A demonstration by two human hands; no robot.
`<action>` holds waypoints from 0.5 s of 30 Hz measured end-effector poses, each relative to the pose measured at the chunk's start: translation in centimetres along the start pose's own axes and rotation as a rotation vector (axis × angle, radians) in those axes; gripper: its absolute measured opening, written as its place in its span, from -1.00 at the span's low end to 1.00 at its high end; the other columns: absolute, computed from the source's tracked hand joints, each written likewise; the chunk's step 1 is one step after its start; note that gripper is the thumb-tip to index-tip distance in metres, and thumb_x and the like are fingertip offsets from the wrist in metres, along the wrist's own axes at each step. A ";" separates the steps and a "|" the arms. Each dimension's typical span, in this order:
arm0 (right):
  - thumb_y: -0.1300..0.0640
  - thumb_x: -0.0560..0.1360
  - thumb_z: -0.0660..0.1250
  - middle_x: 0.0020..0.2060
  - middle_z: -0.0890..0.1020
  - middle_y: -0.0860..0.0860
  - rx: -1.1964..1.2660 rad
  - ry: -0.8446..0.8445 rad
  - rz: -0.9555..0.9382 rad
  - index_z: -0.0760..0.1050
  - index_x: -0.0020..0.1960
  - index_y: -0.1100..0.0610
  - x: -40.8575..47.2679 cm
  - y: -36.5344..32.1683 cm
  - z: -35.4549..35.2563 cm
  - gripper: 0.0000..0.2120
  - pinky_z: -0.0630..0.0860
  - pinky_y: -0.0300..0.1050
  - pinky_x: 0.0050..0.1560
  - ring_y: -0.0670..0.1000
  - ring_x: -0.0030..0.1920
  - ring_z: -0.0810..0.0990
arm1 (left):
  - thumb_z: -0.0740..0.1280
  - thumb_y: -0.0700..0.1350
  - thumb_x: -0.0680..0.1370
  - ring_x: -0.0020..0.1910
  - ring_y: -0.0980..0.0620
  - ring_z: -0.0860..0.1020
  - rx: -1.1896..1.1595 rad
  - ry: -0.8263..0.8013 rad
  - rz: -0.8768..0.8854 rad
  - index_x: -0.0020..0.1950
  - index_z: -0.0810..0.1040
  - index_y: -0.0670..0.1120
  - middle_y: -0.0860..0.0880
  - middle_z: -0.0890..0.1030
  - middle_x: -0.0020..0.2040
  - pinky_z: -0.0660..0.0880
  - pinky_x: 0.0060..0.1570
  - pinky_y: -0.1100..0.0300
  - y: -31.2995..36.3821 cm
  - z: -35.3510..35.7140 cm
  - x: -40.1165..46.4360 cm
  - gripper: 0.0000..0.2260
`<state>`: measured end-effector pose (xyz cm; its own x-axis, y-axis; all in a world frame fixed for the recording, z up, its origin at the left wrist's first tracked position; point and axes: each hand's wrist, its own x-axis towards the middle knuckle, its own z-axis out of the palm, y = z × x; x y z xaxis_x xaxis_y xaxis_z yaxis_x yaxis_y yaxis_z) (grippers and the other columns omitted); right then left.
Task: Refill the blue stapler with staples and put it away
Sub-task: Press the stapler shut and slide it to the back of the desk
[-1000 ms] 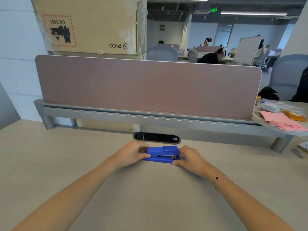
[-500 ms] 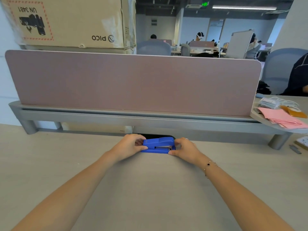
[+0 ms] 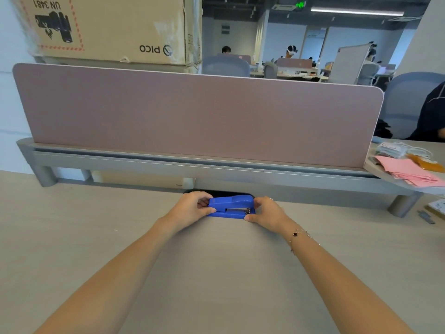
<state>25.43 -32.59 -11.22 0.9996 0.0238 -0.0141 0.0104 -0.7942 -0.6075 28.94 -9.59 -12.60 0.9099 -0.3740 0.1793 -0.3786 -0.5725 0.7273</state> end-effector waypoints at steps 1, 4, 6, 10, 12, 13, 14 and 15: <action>0.10 0.38 0.42 -0.14 0.56 -0.06 -0.001 -0.004 0.006 0.50 0.08 0.05 -0.1 -0.1 0.0 -0.72 0.41 0.10 0.19 0.06 -0.06 0.53 | 0.43 -0.22 0.46 -0.15 0.15 0.59 0.001 0.006 0.002 -0.01 0.60 -0.04 0.06 0.63 -0.13 0.51 -0.06 0.33 0.0 0.1 -0.1 -0.85; 0.10 0.39 0.41 -0.10 0.60 -0.01 0.001 -0.026 0.008 0.48 0.09 0.05 0.0 -0.1 0.2 -0.71 0.44 0.16 0.18 0.09 -0.04 0.57 | 0.43 -0.21 0.47 -0.10 0.12 0.61 -0.004 0.031 0.001 0.01 0.60 -0.06 0.01 0.65 -0.08 0.54 -0.01 0.26 -0.1 0.4 -0.4 -0.85; 0.10 0.38 0.40 -0.05 0.62 0.05 0.003 -0.032 0.001 0.47 0.10 0.06 0.1 0.1 0.4 -0.70 0.47 0.17 0.15 0.10 -0.04 0.58 | 0.43 -0.19 0.46 -0.09 0.09 0.63 -0.009 0.052 -0.004 0.00 0.60 -0.03 -0.02 0.66 -0.05 0.56 0.01 0.20 -0.2 0.5 -0.5 -0.86; 0.10 0.39 0.37 -0.01 0.60 0.08 -0.013 0.019 0.011 0.47 0.12 0.08 -0.2 0.1 1.0 -0.69 0.52 0.05 0.05 0.11 -0.05 0.57 | 0.42 -0.17 0.47 -0.08 0.12 0.62 0.043 0.102 -0.027 -0.01 0.60 0.02 0.01 0.66 -0.05 0.55 0.03 0.17 0.0 1.0 -0.8 -0.85; 0.08 0.38 0.37 -0.06 0.61 0.06 -0.005 0.067 0.033 0.50 0.07 0.05 -0.7 -0.1 1.2 -0.72 0.53 0.02 0.00 0.10 -0.08 0.57 | 0.41 -0.14 0.47 -0.08 0.10 0.61 0.106 0.121 -0.041 0.02 0.60 0.01 0.03 0.66 -0.06 0.56 0.03 0.12 0.2 1.2 -1.0 -0.85; 0.07 0.37 0.37 -0.08 0.62 0.05 0.002 0.091 0.039 0.51 0.05 0.03 -1.1 -0.1 1.4 -0.74 0.53 0.02 0.00 0.09 -0.09 0.57 | 0.41 -0.10 0.47 -0.07 0.09 0.60 0.146 0.145 -0.058 0.06 0.59 0.01 0.04 0.65 -0.05 0.56 0.03 0.09 0.4 1.4 -1.2 -0.82; 0.07 0.36 0.37 -0.09 0.62 0.04 0.019 0.123 0.028 0.52 0.04 0.00 -1.3 0.0 1.6 -0.75 0.54 0.02 0.01 0.08 -0.10 0.57 | 0.41 -0.08 0.46 -0.05 0.08 0.60 0.170 0.177 -0.085 0.11 0.58 0.01 0.03 0.65 -0.02 0.56 0.04 0.07 0.5 1.5 -1.3 -0.77; 0.08 0.35 0.37 -0.08 0.62 0.04 0.041 0.148 0.041 0.53 0.03 -0.02 -1.7 0.1 1.8 -0.75 0.54 0.02 0.02 0.07 -0.10 0.57 | 0.41 -0.07 0.45 -0.03 0.06 0.60 0.168 0.207 -0.122 0.14 0.57 -0.01 0.02 0.64 0.01 0.56 0.06 0.06 0.7 1.6 -1.5 -0.73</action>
<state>23.67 -31.61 -12.63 0.9921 -0.1006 0.0755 -0.0291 -0.7673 -0.6407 27.00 -10.57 -13.37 0.9592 -0.1477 0.2411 -0.2710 -0.7235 0.6349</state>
